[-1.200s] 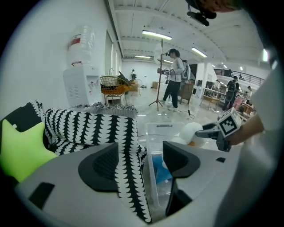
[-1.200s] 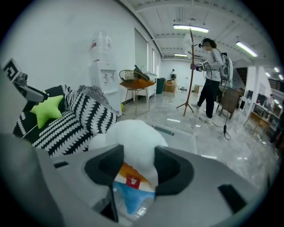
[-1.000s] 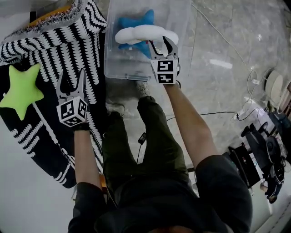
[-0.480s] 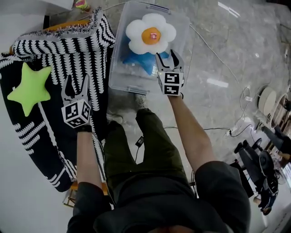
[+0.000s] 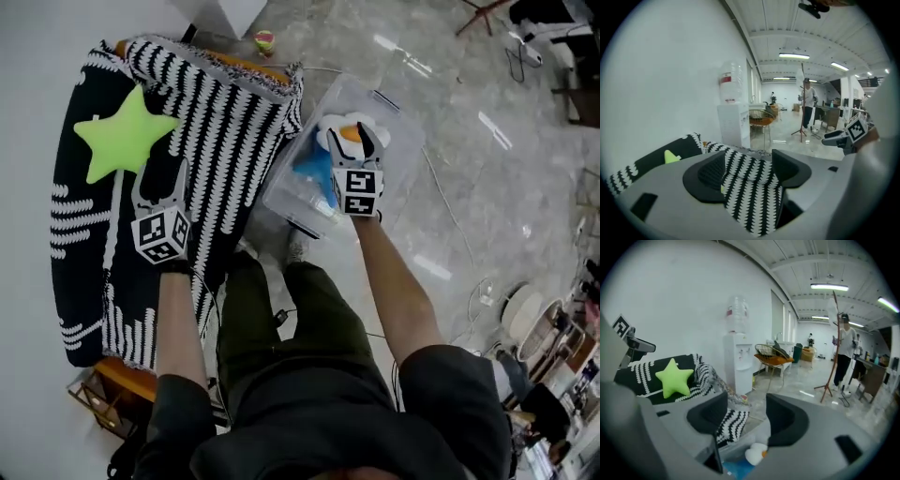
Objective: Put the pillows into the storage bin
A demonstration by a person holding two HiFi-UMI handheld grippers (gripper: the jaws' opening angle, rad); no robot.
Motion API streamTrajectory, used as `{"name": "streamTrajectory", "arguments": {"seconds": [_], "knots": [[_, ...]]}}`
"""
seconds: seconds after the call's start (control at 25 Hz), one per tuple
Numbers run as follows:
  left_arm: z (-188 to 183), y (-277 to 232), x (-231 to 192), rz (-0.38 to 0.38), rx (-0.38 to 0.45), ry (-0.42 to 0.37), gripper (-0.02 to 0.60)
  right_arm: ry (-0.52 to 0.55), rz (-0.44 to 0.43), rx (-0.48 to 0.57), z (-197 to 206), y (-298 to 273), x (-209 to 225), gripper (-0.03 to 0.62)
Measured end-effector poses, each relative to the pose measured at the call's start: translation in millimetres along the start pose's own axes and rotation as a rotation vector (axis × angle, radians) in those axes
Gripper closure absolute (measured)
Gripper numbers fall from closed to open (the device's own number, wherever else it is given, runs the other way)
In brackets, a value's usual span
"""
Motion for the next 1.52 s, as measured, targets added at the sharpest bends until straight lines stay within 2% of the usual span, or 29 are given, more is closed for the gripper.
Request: {"name": "streamTrajectory", "arguments": {"seconds": [0.16,0.32,0.48,0.64,0.8,1.04,1.32,1.52], "knots": [[-5.6,40.0,-81.6,-0.144,0.033,0.067,0.267,0.105,-0.155,0.062,-71.5,-30.5,-82.6,0.350],[19.0,77.5,-157.0,-0.275,0.032,0.157,0.267,0.192,-0.324,0.105,-114.2,-50.3,-186.4,0.350],[51.1,90.9,-202.2,-0.332,0.011,0.223,0.267,0.236,-0.445,0.117,-126.6,-63.5,-271.2,0.350],[77.7,97.1,-222.3,-0.369,-0.017,0.281,0.267,0.277,-0.532,0.084,-119.7,-69.9,-322.3,0.350],[83.0,77.3,-248.7,-0.375,-0.035,0.297,0.267,0.286,-0.572,0.060,-120.9,-84.4,-350.0,0.350],[86.9,11.6,-286.3,-0.343,-0.085,0.303,0.267,0.279,-0.594,0.016,-128.7,-124.5,-373.2,0.351],[91.1,-92.7,-333.2,-0.295,-0.142,0.299,0.267,0.251,-0.554,-0.057,-133.7,-199.0,-371.1,0.351],[101.1,-165.5,-370.7,-0.296,-0.192,0.290,0.258,0.238,-0.523,-0.087,-138.4,-246.0,-366.4,0.351]]}}
Point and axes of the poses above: the fingertips, and each gripper's own axes: y backward along the fingers, x to its right, z out of its underside, the point moved 2 cm from there along y, backward along the fingers, and after that the axes turned 9 degrees about -z, right-handed, at the moved point
